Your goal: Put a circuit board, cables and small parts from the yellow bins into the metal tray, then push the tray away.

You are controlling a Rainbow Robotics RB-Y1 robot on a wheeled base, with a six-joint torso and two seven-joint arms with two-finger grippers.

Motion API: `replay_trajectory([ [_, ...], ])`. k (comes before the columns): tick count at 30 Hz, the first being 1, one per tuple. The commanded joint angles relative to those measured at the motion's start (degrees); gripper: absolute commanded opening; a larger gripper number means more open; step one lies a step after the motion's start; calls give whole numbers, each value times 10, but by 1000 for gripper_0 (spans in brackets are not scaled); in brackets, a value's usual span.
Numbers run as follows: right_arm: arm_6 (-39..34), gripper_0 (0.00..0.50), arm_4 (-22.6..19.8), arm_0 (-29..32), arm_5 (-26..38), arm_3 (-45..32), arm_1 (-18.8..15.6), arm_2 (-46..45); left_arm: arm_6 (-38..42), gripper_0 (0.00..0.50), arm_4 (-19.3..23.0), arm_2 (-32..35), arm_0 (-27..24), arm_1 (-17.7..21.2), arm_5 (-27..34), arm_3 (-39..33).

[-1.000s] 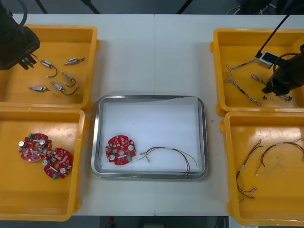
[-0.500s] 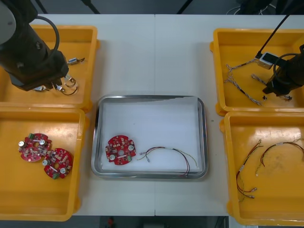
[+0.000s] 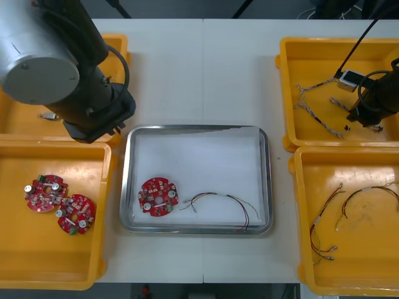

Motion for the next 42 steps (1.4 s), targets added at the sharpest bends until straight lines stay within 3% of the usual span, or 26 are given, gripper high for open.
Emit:
replay_trajectory([
  [1,-14,13,1,-3,2,10,-8,15,-21,0,-54,8,25,-49,9,-33],
  [9,-3,0,8,-6,7,9,-12,15,-6,0,-153,-79,25,-106,8,-16],
  [14,4,0,15,-17,25,-20,-32,15,2,0,-188,-107,25,-139,8,3],
  [27,10,0,39,-18,162,-113,-78,-81,6,0,-226,-149,25,-175,-32,72],
  [33,10,0,43,-18,233,-139,-86,-139,7,0,-237,-174,25,-176,-63,108],
  [42,2,0,45,-18,291,-159,-88,-202,13,12,-229,-178,31,-176,-74,118],
])
